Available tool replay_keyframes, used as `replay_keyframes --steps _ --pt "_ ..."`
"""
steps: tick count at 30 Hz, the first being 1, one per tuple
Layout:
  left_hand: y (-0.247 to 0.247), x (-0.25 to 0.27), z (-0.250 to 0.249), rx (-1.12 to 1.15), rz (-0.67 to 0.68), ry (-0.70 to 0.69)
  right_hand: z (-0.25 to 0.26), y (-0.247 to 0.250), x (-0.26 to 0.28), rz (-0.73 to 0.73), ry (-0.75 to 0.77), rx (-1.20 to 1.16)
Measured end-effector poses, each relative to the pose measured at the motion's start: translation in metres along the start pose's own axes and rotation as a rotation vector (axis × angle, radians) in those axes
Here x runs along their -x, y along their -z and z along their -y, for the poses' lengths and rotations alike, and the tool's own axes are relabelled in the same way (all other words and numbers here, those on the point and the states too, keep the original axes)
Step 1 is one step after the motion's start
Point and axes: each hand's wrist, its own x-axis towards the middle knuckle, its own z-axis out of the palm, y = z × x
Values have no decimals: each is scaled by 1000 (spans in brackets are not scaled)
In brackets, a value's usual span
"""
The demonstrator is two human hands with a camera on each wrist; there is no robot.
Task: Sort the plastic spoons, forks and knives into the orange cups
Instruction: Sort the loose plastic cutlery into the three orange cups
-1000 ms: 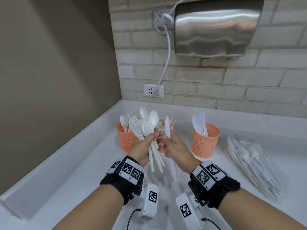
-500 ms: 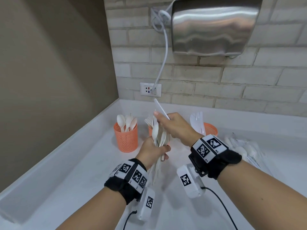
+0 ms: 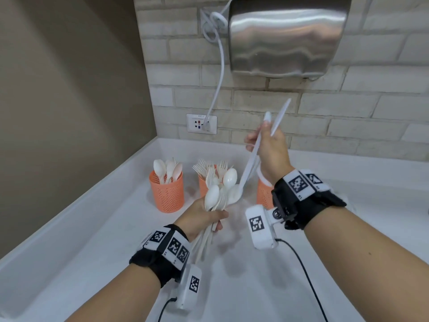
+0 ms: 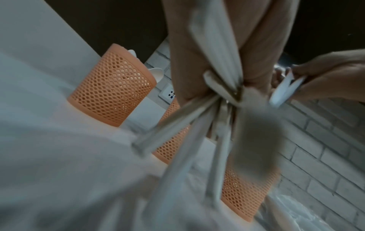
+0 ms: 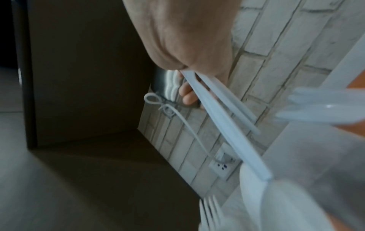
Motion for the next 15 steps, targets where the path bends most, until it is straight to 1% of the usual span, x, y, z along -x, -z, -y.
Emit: replay_keyframes --steps 2,3,6,9,11,15 --pt "1 -1 -1 49 -9 17 9 11 -12 -60 19 -96" --pt "1 -1 -3 82 -7 19 9 16 -20 -85 60 -69" --pt "-2 -2 -7 165 33 11 -3 33 -39 -106 224 152" --pt "-7 -3 -10 174 51 -9 -23 47 -44 -75 263 334" --pt "-10 -5 -10 130 36 -57 -40 55 -45 -40 222 387" --pt "-14 -9 -8 -48 -28 -158 -69 67 -41 73 32 414"
